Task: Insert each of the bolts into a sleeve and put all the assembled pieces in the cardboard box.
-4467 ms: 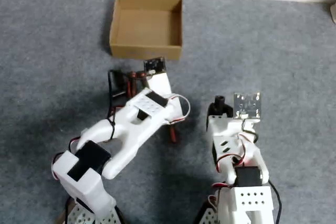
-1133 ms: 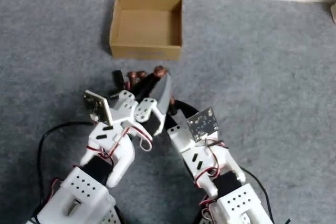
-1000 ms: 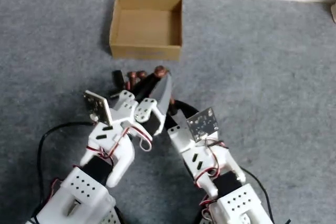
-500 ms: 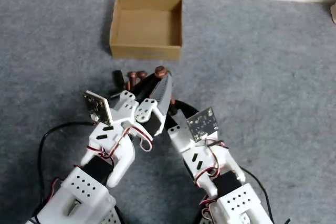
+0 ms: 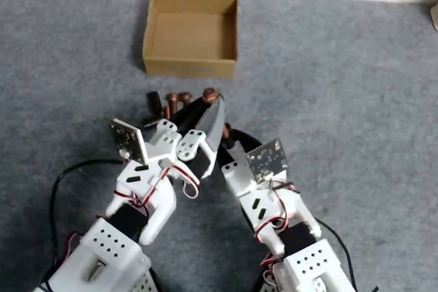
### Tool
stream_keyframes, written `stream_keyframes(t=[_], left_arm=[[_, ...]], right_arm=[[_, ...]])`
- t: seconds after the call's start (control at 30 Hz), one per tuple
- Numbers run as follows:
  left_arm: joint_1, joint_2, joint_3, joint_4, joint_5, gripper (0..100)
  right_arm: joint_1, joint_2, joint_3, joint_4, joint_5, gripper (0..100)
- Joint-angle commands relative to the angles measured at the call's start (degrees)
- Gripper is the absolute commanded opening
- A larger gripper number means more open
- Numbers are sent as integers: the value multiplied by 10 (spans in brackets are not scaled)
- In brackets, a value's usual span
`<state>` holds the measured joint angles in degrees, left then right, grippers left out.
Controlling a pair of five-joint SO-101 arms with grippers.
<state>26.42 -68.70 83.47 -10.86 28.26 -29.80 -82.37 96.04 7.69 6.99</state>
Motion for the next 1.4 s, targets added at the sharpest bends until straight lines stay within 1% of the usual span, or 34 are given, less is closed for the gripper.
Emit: stream_keyframes(t=[0.0,0.13,0.37,0.93,1.03,1.1,1.2,1.3,1.37], left_arm=[[-18,-8,-6,-5,-4,5],[-32,-10,-9,-6,-4,5],[-33,-8,-31,-6,0,5],[-31,-7,-31,-5,2,5],[-17,-6,-29,-3,2,5],[-10,14,-30,-5,2,5],[-15,78,-50,-11,2,5],[-22,138,-63,-28,2,5],[-24,153,-61,-44,2,5]], right_arm=[[6,-3,25,-17,7,4],[-16,-3,27,-16,7,4],[-17,-3,27,-16,7,4],[-19,-3,25,-15,7,4],[-19,-3,24,-15,7,4],[-25,-3,23,-15,7,4],[-37,-3,24,-15,7,4],[-36,-3,25,-15,7,4],[-26,-3,25,-16,7,4]])
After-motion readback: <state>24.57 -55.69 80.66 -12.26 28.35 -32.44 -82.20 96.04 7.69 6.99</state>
